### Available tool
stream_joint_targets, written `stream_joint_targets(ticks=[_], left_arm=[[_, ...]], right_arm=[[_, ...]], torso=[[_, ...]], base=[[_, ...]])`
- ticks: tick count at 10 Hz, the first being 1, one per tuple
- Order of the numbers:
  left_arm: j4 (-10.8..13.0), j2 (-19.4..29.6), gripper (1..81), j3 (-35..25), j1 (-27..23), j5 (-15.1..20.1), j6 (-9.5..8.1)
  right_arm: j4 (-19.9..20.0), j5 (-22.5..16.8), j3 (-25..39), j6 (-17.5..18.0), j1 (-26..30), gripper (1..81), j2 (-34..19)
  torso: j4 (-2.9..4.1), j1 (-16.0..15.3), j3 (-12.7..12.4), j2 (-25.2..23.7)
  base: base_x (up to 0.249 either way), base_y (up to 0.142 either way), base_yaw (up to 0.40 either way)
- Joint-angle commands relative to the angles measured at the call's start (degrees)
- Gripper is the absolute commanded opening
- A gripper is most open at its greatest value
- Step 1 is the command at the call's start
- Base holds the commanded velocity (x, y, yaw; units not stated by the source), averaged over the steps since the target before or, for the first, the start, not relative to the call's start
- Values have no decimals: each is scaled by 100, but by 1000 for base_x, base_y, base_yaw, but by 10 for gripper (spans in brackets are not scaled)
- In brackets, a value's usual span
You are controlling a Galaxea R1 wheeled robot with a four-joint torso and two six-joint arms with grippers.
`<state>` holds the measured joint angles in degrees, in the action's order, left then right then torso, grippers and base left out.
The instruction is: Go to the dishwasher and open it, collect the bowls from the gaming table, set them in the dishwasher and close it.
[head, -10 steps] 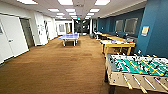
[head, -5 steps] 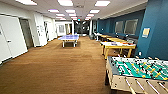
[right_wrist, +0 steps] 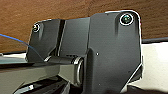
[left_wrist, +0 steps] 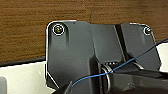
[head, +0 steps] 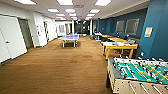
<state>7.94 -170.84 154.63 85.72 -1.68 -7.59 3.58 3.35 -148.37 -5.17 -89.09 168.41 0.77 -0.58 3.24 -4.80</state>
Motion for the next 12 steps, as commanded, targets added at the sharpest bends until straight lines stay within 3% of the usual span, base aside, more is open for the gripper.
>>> stream_joint_targets(ticks=[1, 12], left_arm=[[-29, 120, 811, 59, -332, 274, 3], [-20, 120, 811, 59, -306, 274, 4]], right_arm=[[-24, -291, 81, -28, 308, 811, 72], [-24, -291, 29, -28, 317, 811, 81]], torso=[[0, 0, 0, 0], [0, 0, 0, 0]], base=[[183, 0, 0], [191, 0, 0]])
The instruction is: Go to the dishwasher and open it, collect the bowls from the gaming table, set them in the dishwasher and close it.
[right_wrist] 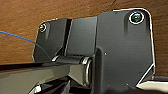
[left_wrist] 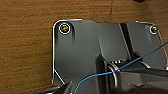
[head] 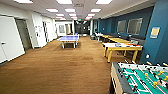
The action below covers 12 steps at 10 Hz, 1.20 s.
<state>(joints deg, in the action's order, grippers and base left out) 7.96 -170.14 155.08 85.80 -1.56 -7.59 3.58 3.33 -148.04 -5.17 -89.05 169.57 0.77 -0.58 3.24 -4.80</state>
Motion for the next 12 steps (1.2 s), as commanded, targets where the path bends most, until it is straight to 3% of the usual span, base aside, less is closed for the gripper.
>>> stream_joint_targets(ticks=[1, 12], left_arm=[[-23, 50, 811, 14, -313, 262, -5], [-5, 15, 811, 14, -296, 262, 4]], right_arm=[[-24, -289, -4, -28, 304, 811, -35], [-16, -289, -22, -28, 313, 811, -26]], torso=[[0, 0, 0, 0], [0, 7, 0, -2]], base=[[195, 0, 0], [222, 0, 0]])
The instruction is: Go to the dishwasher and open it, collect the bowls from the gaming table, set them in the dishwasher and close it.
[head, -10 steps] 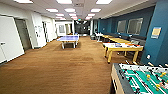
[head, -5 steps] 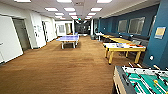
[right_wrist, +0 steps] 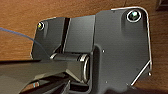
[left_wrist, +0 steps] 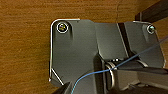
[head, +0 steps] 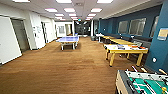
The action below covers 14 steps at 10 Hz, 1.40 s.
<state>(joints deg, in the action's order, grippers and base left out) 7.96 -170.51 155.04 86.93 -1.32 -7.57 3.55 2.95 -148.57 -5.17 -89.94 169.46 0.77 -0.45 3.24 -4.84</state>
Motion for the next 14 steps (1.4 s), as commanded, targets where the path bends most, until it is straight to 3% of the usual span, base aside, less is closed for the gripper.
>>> stream_joint_targets(ticks=[1, 14], left_arm=[[12, 35, 811, 18, -409, 237, 1], [4, 43, 811, 18, -383, 228, 1]], right_arm=[[-12, -259, 31, -28, 393, 811, -7], [-21, -260, -13, -28, 428, 811, 29]], torso=[[0, 0, 0, 0], [0, 2, 0, 0]], base=[[235, 0, 0], [238, 0, 0]])
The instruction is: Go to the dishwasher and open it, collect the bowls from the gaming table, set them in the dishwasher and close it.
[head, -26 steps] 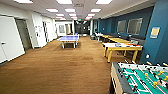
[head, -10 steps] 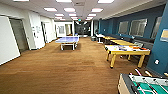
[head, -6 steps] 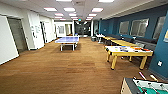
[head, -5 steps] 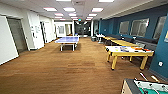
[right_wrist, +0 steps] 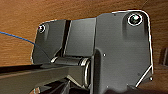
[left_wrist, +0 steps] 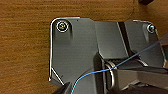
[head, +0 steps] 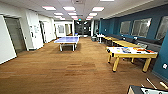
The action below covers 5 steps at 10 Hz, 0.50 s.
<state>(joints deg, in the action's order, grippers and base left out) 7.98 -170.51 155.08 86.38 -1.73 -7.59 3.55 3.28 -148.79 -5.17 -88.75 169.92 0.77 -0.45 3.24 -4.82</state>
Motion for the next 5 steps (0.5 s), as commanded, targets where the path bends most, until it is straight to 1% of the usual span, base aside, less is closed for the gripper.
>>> stream_joint_targets(ticks=[1, 5], left_arm=[[10, 43, 811, 14, -328, 270, 4], [36, 34, 811, 14, -319, 270, 12]], right_arm=[[-21, -293, -9, -28, 318, 811, -17], [-21, -293, -27, -28, 318, 811, -17]], torso=[[0, 0, 0, 0], [0, 5, 0, -2]], base=[[243, 0, 0], [248, 0, 0]])
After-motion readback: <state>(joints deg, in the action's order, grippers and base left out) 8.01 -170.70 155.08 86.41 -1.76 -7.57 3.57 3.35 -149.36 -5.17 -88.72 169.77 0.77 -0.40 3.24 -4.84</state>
